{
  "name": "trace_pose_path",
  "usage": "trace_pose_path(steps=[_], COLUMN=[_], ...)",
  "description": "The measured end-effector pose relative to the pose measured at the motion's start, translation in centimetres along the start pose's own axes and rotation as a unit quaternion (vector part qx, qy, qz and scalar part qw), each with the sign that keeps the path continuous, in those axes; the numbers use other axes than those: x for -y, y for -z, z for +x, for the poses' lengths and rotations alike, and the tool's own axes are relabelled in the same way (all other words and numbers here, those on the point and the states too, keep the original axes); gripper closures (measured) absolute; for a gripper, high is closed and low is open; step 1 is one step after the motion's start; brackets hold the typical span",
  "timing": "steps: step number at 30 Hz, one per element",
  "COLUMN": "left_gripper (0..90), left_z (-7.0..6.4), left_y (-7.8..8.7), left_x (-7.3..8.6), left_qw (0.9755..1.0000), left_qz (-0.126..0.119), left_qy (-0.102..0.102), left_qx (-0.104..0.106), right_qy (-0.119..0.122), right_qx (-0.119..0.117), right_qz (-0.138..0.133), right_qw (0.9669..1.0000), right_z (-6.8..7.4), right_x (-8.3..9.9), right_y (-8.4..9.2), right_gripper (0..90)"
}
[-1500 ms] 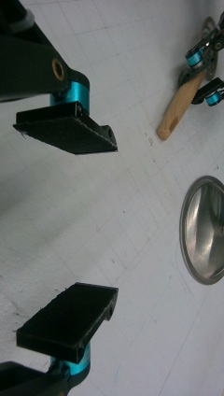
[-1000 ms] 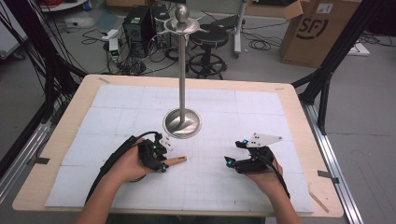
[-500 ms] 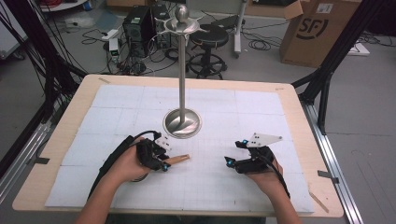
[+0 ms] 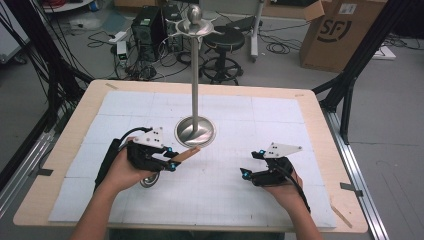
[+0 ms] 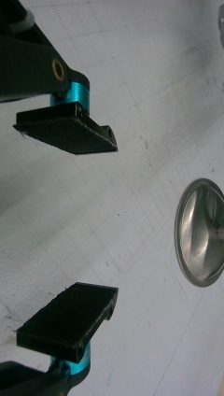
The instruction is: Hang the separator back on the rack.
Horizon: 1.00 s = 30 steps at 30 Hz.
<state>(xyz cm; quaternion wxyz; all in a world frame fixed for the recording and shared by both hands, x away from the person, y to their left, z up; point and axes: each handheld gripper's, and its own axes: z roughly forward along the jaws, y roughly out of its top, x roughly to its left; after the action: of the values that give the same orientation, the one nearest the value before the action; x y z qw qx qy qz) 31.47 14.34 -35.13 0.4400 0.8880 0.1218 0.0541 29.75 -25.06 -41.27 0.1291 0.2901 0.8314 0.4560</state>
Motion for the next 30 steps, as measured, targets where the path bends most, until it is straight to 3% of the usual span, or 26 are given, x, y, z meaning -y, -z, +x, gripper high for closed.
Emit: trace_pose_path(steps=[3,18,24,30], left_gripper=[67.7,67.7,67.7,67.6], left_z=[0.0,1.3,1.7,2.3], left_y=[0.8,2.9,3.9,4.7], left_x=[-0.3,-1.9,-2.6,-3.0], left_qw=[0.9997,0.998,0.9947,0.994], left_qz=[-0.023,-0.062,-0.101,-0.108], left_qy=[0.001,0.0,0.005,0.003], left_qx=[0.002,0.01,0.021,0.018], right_qy=[0.0,-0.001,0.0,0.001], right_qx=[0.0,-0.001,-0.002,-0.001], right_qz=[0.0,0.0,-0.001,-0.001], right_qw=[1.0,1.0,1.0,1.0], right_z=[0.0,0.0,0.0,-0.1], right_x=[0.0,0.0,0.0,0.0], right_y=[0.0,0.0,0.0,0.0], right_gripper=[24.2,24.2,24.2,24.2])
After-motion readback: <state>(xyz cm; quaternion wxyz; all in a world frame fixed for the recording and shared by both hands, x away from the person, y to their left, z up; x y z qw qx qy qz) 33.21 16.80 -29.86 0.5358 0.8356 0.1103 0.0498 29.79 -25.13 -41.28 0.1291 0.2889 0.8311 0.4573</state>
